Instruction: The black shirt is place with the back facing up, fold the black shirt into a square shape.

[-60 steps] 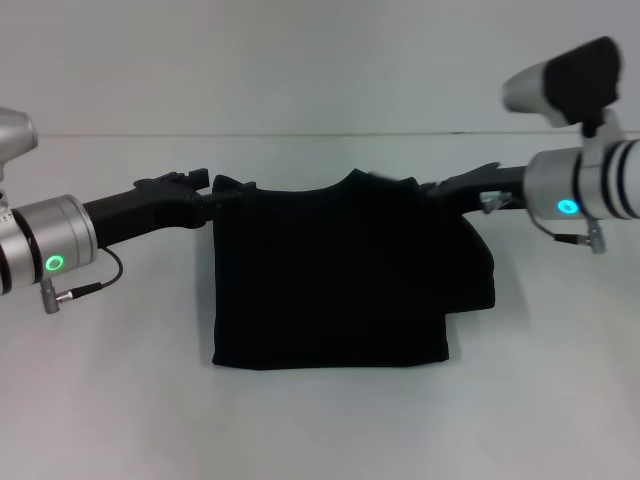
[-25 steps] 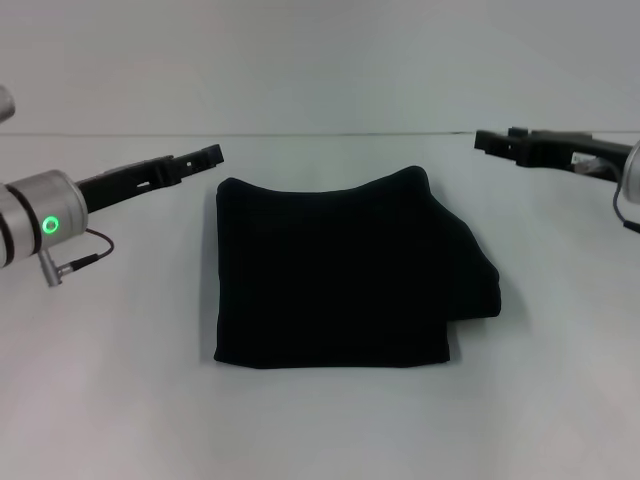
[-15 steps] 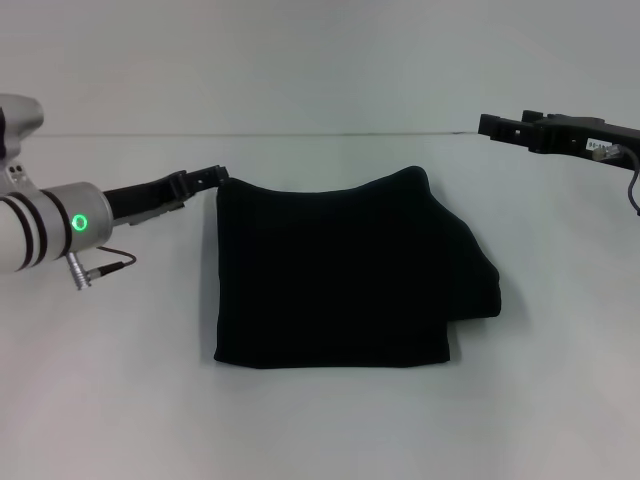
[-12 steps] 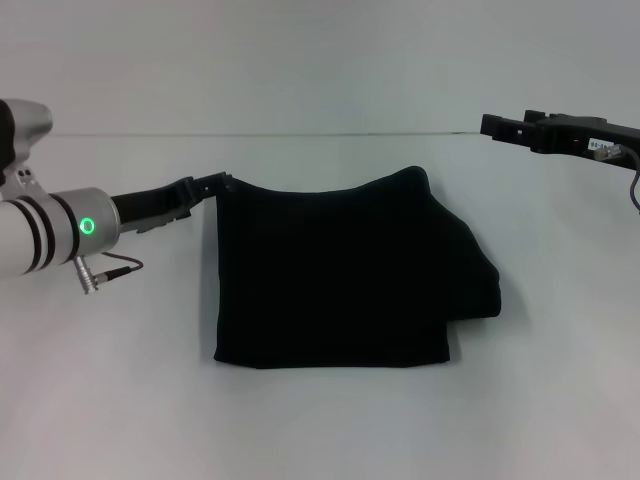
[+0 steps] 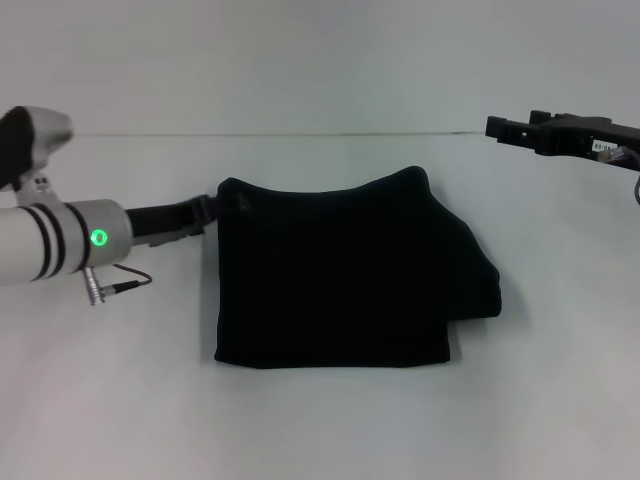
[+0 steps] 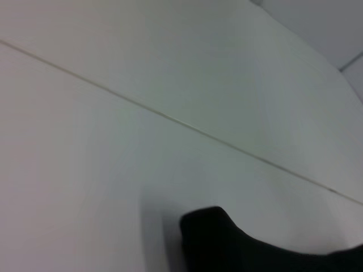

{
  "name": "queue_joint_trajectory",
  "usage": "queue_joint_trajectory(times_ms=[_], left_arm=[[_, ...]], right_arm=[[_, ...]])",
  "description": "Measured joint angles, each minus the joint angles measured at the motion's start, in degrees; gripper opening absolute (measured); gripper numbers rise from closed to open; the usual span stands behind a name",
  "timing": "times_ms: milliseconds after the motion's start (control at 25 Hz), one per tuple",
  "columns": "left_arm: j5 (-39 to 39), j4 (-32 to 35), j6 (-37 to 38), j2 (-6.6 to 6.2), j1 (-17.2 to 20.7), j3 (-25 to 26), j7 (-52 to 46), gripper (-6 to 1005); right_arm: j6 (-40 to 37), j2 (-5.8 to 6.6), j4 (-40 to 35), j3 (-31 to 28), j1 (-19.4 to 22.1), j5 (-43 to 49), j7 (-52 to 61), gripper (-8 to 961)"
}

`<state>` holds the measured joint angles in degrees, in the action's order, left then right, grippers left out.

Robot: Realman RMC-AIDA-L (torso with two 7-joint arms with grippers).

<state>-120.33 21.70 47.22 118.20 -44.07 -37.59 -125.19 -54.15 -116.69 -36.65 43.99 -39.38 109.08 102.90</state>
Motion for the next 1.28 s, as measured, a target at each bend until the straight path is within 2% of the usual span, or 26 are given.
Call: queue_joint_trajectory(times_ms=[560, 760, 1000, 1280], left_arm=[[-0.1, 0.1, 0.5, 0.41, -1.0, -3.8, 0.0, 949], [0.3, 1.1, 0.4, 0.90, -0.5, -3.6, 1.3, 846], [0.4, 1.5, 0.2, 1.46, -0.7, -3.7, 2.4, 663], [0.6, 1.5, 0.2, 1.61, -1.0, -3.4, 2.5, 367]], right_arm=[[0.3, -0.19, 0.2, 0.0, 0.2, 0.0, -1.0, 825], [0.3, -0.26, 0.2, -0.2, 0.2, 0.0, -1.5, 823], [1.1, -0.37, 0.2, 0.1, 0.2, 0.0, -1.6, 821], [1.2, -0.44, 0.2, -0.1, 0.3, 0.1, -2.5, 822]])
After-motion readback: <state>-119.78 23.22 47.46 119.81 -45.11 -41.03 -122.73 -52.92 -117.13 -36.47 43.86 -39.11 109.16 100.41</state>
